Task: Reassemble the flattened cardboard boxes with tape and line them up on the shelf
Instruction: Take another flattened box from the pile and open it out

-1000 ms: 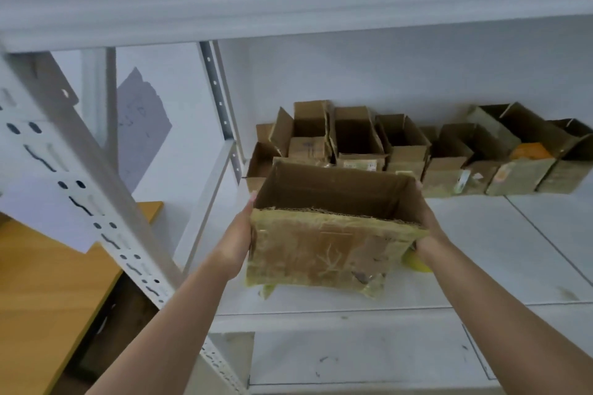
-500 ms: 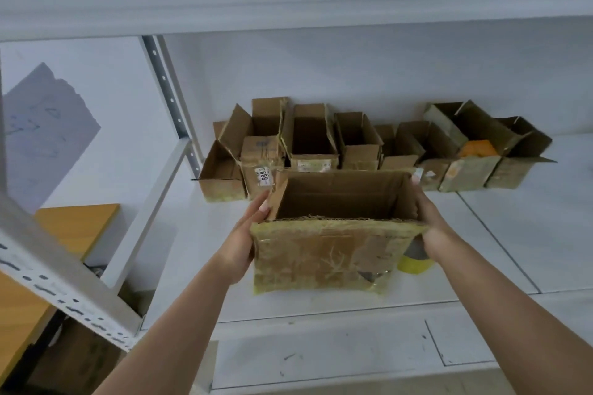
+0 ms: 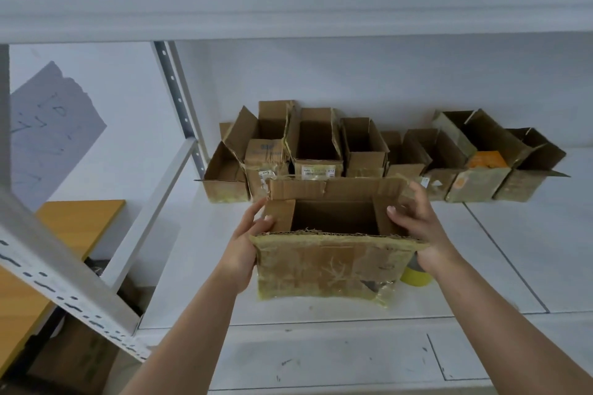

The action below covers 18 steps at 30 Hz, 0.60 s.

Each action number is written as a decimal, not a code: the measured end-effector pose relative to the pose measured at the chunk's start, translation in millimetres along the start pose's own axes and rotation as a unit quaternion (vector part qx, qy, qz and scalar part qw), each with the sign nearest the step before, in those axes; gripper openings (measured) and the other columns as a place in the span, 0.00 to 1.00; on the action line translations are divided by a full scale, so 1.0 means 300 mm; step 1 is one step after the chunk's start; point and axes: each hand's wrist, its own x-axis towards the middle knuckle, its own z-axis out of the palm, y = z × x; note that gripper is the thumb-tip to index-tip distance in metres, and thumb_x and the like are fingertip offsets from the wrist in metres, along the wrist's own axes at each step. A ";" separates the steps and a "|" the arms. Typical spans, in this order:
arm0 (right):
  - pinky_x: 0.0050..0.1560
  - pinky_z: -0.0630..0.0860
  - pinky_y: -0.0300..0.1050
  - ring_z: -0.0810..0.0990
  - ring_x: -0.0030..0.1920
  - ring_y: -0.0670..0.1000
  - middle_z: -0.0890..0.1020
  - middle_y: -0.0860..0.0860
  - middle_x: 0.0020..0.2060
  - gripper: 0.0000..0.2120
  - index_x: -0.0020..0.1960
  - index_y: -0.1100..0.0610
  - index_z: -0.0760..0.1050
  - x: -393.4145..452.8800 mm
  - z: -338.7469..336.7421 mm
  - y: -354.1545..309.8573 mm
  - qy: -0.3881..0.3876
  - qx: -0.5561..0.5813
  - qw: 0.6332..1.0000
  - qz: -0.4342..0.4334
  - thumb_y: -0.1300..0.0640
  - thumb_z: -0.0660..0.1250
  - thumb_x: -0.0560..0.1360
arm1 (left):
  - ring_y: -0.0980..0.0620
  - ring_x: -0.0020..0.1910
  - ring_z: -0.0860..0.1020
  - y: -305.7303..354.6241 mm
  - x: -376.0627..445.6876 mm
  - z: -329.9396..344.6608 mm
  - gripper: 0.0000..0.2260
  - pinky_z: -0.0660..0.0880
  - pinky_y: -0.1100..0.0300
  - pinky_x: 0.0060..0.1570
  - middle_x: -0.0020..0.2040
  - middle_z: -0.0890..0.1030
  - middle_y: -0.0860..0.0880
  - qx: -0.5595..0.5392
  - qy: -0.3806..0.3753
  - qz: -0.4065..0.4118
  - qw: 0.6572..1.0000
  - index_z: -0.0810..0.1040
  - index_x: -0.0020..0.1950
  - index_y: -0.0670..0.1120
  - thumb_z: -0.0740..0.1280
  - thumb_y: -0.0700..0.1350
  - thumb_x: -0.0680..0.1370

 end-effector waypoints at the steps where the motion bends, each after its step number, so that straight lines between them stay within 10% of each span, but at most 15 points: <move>1: 0.42 0.81 0.42 0.83 0.54 0.52 0.81 0.53 0.55 0.24 0.60 0.45 0.73 0.002 -0.004 0.009 -0.004 0.013 1.000 -0.016 0.64 0.71 0.69 | 0.45 0.59 0.80 0.001 0.002 -0.001 0.17 0.79 0.52 0.49 0.63 0.79 0.46 0.005 0.005 0.007 1.000 0.74 0.66 0.65 0.63 0.45 0.82; 5: 0.35 0.79 0.42 0.81 0.49 0.56 0.80 0.52 0.48 0.17 0.44 0.52 0.79 0.001 0.002 0.028 0.028 0.033 0.998 -0.036 0.73 0.60 0.72 | 0.43 0.62 0.78 0.006 0.000 0.007 0.21 0.79 0.50 0.53 0.65 0.78 0.48 0.000 -0.014 0.068 0.998 0.73 0.67 0.60 0.58 0.36 0.83; 11: 0.40 0.77 0.47 0.78 0.51 0.59 0.80 0.52 0.46 0.12 0.36 0.52 0.80 -0.002 -0.004 0.043 0.038 0.069 0.996 0.035 0.57 0.59 0.72 | 0.43 0.55 0.79 -0.003 -0.006 0.021 0.15 0.77 0.45 0.54 0.56 0.81 0.46 -0.004 0.005 0.084 0.996 0.77 0.55 0.50 0.56 0.34 0.83; 18: 0.51 0.80 0.49 0.80 0.59 0.61 0.82 0.57 0.56 0.37 0.60 0.56 0.78 -0.061 -0.047 -0.005 -0.072 0.027 0.996 0.047 0.28 0.51 0.72 | 0.46 0.55 0.81 -0.024 0.007 0.027 0.16 0.79 0.45 0.55 0.55 0.83 0.49 0.005 0.039 0.084 0.996 0.80 0.54 0.54 0.52 0.53 0.85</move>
